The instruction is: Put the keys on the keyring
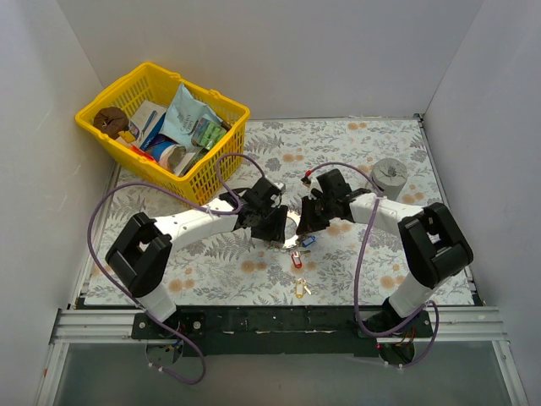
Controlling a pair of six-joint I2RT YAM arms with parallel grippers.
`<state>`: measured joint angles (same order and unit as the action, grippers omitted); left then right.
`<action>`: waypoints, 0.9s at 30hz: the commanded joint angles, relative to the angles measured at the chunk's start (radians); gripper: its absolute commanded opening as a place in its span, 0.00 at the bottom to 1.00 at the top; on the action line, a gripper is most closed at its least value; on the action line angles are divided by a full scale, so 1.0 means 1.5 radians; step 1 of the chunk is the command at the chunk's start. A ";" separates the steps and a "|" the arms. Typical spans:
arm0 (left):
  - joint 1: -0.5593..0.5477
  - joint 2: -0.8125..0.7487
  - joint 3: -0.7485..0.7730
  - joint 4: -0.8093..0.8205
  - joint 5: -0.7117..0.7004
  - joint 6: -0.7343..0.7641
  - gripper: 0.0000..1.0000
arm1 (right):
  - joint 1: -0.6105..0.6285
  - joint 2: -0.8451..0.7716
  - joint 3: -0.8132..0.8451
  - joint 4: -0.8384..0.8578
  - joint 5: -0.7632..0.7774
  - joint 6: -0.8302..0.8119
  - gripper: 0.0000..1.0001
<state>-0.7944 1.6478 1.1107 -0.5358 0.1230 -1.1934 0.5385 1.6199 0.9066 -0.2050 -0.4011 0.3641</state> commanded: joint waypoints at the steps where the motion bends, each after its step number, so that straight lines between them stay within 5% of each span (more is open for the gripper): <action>1: -0.033 0.000 0.021 0.018 -0.023 0.010 0.45 | 0.011 0.037 0.040 0.014 -0.019 0.002 0.01; 27: -0.059 0.079 0.007 0.039 -0.126 0.014 0.35 | 0.021 0.109 0.036 -0.011 0.003 -0.004 0.01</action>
<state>-0.8795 1.7561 1.1072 -0.4744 0.0147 -1.1793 0.5652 1.7557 0.9504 -0.1997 -0.4286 0.3687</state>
